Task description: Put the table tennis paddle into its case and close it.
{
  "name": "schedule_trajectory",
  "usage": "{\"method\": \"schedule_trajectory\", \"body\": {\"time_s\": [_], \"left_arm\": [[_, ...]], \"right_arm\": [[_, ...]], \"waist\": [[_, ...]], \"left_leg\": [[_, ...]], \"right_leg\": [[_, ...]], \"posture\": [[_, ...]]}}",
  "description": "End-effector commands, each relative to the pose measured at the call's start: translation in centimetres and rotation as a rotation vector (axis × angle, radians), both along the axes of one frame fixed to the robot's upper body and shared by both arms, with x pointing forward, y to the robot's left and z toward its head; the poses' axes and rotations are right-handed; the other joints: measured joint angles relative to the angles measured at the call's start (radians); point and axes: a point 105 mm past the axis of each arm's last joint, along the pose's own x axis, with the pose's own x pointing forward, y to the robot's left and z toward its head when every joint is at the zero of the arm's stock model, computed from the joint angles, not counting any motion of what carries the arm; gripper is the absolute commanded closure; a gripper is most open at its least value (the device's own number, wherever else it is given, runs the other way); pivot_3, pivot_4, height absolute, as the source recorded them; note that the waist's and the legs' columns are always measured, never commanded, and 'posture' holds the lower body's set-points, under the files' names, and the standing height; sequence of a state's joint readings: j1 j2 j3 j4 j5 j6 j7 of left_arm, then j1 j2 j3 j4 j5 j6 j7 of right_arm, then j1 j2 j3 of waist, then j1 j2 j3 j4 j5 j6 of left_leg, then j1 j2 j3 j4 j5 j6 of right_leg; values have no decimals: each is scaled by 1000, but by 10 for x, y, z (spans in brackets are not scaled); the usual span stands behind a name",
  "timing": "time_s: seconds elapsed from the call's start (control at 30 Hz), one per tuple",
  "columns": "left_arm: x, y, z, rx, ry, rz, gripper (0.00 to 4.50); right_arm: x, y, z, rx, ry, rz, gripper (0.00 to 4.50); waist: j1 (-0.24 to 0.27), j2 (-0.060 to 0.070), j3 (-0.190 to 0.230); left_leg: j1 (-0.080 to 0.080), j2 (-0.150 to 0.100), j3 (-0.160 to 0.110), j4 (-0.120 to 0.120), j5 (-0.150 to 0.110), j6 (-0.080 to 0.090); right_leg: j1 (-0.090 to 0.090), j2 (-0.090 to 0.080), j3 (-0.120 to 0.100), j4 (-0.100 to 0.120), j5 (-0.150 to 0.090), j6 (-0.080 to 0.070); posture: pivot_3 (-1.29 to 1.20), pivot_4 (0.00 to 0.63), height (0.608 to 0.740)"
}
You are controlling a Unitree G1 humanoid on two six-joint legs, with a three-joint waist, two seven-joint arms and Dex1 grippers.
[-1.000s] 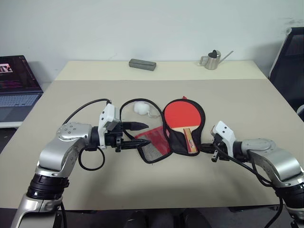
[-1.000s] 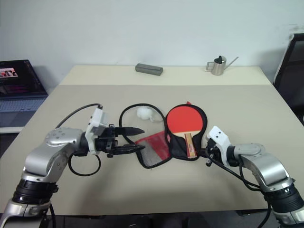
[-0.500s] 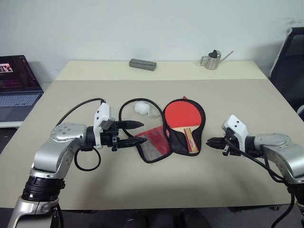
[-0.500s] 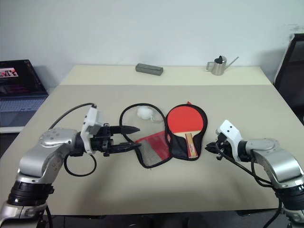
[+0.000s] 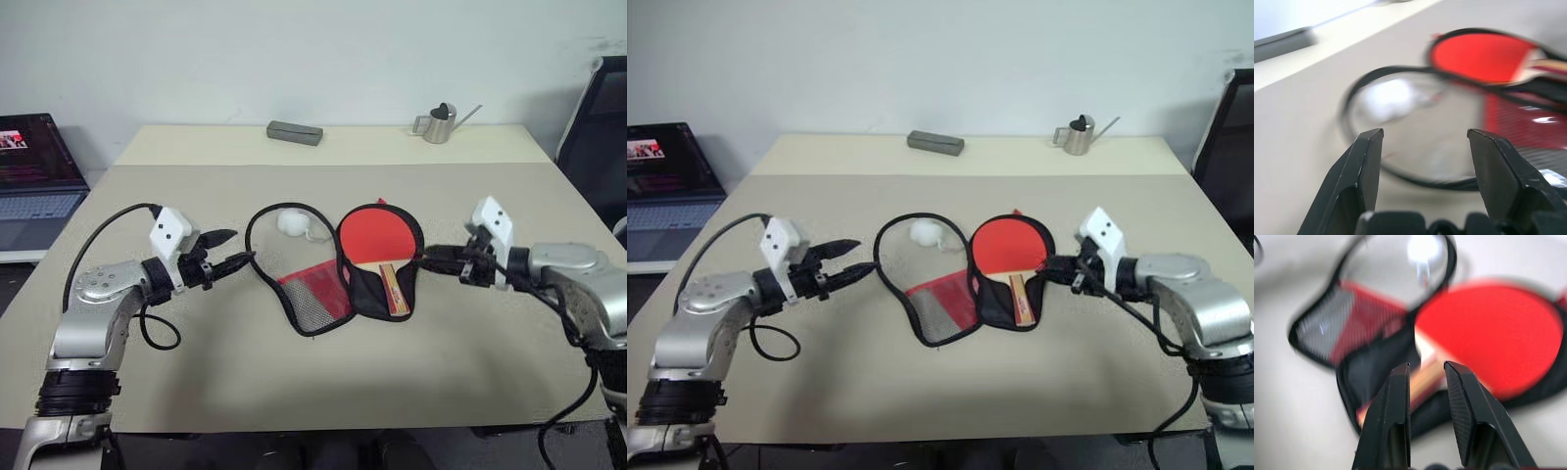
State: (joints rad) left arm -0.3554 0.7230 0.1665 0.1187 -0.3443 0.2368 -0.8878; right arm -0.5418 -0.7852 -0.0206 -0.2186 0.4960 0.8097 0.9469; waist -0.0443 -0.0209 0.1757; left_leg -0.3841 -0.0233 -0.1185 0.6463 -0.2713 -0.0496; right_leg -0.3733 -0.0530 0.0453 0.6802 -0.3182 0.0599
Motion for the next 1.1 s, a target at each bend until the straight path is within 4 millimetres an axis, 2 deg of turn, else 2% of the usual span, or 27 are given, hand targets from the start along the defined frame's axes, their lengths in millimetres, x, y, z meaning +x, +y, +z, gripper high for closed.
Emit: {"method": "schedule_trajectory", "body": {"time_s": [0.03, 0.23, 0.33, 0.57, 0.73, 0.83, 1.1], "left_arm": [[9, 35, -2, 39, -53, 174, 1509], [14, 51, -31, 65, 21, 239, 1509], [19, 48, -40, 66, 47, 228, 1509], [34, 26, -48, 21, 72, 165, 1509], [49, 1, -43, -89, 60, 118, 1509], [51, -14, -42, -130, 65, 65, 1509], [47, -58, -19, -210, 47, -141, 1509]], "right_arm": [[-6, 1, 35, 12, -108, 88, 3314], [-9, -2, 53, -61, -178, 157, 3314], [-12, -3, 63, -74, -205, 187, 3314], [-14, 1, 70, -77, -229, 210, 3314], [-16, 2, 67, -75, -225, 216, 3314], [-16, 2, 67, -75, -226, 216, 3314], [-19, -6, 72, -88, -237, 195, 3314]], "waist": [[2, 0, 0], [5, 0, 0], [7, 0, 0], [11, 0, 0], [12, 0, 0], [9, 0, 0], [10, 0, 0]], "left_leg": [[0, 0, -1, 0, 0, 0], [-1, 0, -2, 0, 0, 0], [-1, 0, -2, 0, 0, 0], [-1, 0, -2, 0, 0, 0], [-1, -1, -2, 1, 0, 0], [-2, -1, -2, 1, 0, 0], [-2, -1, -3, 1, 0, 0]], "right_leg": [[0, 0, 0, 0, 0, 0], [-1, 0, -1, 0, 0, 0], [-1, 0, -1, 0, 0, 0], [-1, 0, -2, 0, 0, 0], [-1, -1, -2, 1, 0, 0], [-1, -1, -2, 1, 0, 0], [-2, -1, -2, 1, 0, 0]], "posture": [[0, 150, 740], [0, 150, 740], [0, 150, 740], [0, 150, 740], [0, 150, 740], [0, 150, 740], [0, 150, 740]]}}
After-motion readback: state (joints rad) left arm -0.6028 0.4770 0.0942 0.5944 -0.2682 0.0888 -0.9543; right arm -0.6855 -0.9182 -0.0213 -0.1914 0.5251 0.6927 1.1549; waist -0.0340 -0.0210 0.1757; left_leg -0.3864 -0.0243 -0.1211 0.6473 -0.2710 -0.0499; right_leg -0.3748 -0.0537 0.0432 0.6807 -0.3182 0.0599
